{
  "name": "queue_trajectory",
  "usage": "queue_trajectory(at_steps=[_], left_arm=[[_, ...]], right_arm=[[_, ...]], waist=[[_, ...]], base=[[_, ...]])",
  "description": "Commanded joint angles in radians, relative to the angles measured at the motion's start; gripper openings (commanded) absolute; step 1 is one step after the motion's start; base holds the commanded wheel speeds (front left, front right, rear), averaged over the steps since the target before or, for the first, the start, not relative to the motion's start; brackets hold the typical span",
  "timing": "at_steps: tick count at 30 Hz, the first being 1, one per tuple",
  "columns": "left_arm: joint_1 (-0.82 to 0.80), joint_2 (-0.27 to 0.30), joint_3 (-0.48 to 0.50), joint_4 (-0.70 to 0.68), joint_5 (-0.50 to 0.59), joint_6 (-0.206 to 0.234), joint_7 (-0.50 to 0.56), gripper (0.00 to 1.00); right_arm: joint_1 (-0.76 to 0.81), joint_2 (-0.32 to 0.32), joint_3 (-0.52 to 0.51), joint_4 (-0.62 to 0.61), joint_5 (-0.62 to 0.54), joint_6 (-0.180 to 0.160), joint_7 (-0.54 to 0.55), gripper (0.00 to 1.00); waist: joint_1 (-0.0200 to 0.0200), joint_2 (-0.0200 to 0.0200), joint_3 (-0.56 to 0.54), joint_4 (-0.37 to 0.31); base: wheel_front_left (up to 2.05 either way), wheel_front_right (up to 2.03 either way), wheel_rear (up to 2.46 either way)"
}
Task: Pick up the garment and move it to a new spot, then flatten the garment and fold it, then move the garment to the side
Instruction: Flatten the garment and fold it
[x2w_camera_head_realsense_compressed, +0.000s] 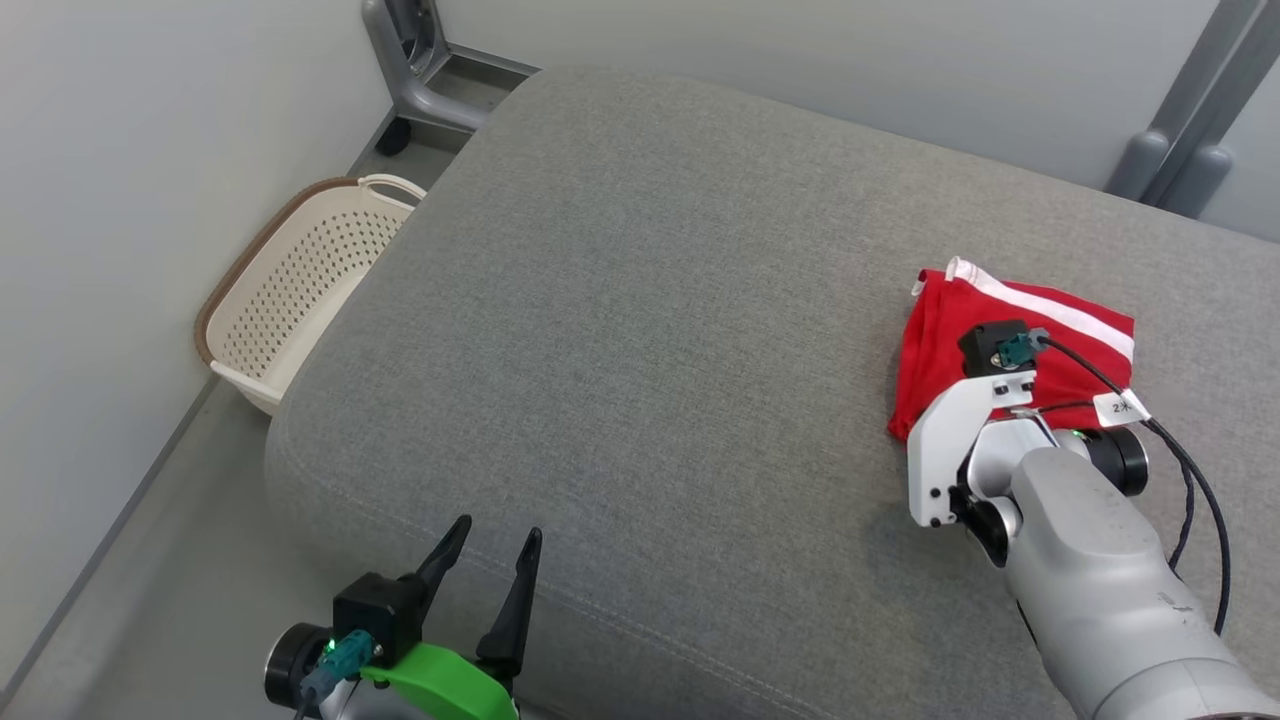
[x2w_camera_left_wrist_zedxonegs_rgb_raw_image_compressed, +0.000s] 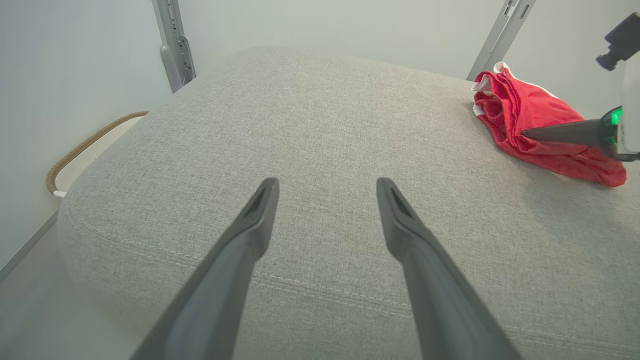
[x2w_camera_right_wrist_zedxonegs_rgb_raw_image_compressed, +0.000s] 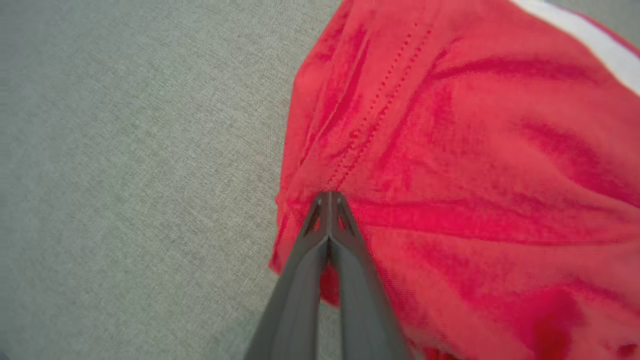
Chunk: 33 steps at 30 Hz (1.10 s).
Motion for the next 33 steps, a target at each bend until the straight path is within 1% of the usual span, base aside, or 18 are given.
queue_trajectory(at_steps=[1, 7, 10, 13, 14, 15, 16, 17, 20, 27, 28, 30, 33], left_arm=[[-0.013, -0.002, 0.000, 0.005, -0.008, -0.001, -0.006, 1.00], [-0.008, -0.003, -0.005, 0.013, -0.012, 0.001, -0.008, 1.00], [-0.004, 0.003, -0.003, 0.016, -0.014, 0.004, -0.008, 1.00], [0.005, 0.014, 0.003, 0.017, -0.017, 0.011, -0.008, 1.00], [0.009, 0.017, 0.005, 0.017, -0.018, 0.012, -0.008, 1.00], [0.014, 0.020, 0.006, 0.014, -0.020, 0.015, -0.007, 1.00], [0.020, 0.023, 0.007, 0.010, -0.020, 0.018, -0.006, 1.00], [0.026, 0.028, 0.008, 0.006, -0.020, 0.021, -0.004, 1.00], [0.037, 0.039, 0.010, -0.008, -0.020, 0.030, 0.003, 1.00], [0.063, 0.055, 0.003, -0.044, -0.026, 0.040, 0.023, 1.00], [0.063, 0.055, 0.003, -0.044, -0.026, 0.040, 0.023, 1.00], [0.069, 0.058, 0.000, -0.052, -0.027, 0.043, 0.026, 1.00], [0.069, 0.061, 0.000, -0.064, -0.026, 0.047, 0.030, 1.00]], right_arm=[[-0.015, 0.005, 0.005, 0.011, 0.007, 0.000, -0.008, 0.00], [-0.044, 0.014, 0.029, 0.055, 0.030, -0.001, -0.018, 0.00], [-0.056, 0.016, 0.095, 0.049, 0.105, 0.000, -0.022, 0.00], [-0.072, 0.014, 0.164, 0.024, 0.179, -0.001, -0.010, 0.00], [-0.078, 0.013, 0.183, 0.018, 0.198, -0.001, -0.006, 0.04], [-0.087, 0.014, 0.195, 0.012, 0.215, -0.001, 0.001, 0.41], [-0.098, 0.013, 0.192, 0.015, 0.224, -0.001, 0.006, 0.96], [-0.110, 0.013, 0.180, 0.028, 0.226, -0.001, 0.015, 1.00], [-0.149, -0.005, 0.137, 0.062, 0.215, -0.001, 0.038, 1.00], [-0.201, -0.108, -0.011, 0.153, 0.175, 0.000, 0.076, 1.00], [-0.201, -0.108, -0.011, 0.153, 0.175, 0.000, 0.076, 1.00], [-0.199, -0.138, -0.052, 0.170, 0.161, 0.000, 0.087, 1.00], [-0.187, -0.167, -0.109, 0.186, 0.138, 0.000, 0.093, 1.00]], waist=[[0.0000, 0.0000, 0.002, 0.015], [0.0000, 0.0000, -0.007, 0.034], [0.0000, 0.0000, -0.018, 0.033], [0.0000, 0.0000, -0.037, 0.015], [0.0000, 0.0000, -0.047, 0.005], [0.0000, 0.0000, -0.056, -0.005], [0.0000, 0.0000, -0.066, -0.017], [0.0000, 0.0000, -0.075, -0.029], [0.0000, 0.0000, -0.101, -0.065], [0.0000, 0.0000, -0.127, -0.128], [0.0000, 0.0000, -0.127, -0.128], [0.0000, 0.0000, -0.125, -0.142], [0.0000, 0.0000, -0.111, -0.156]], base=[[0.00, 0.00, 0.00], [0.00, 0.00, 0.00], [0.00, 0.00, 0.00], [0.00, 0.00, 0.00], [0.00, 0.00, 0.00], [0.00, 0.00, 0.00], [0.00, 0.00, 0.00], [0.00, 0.00, 0.00], [0.00, 0.00, 0.00], [0.00, 0.00, 0.00], [0.00, 0.00, 0.00], [0.00, 0.00, 0.00], [0.00, 0.00, 0.00]])
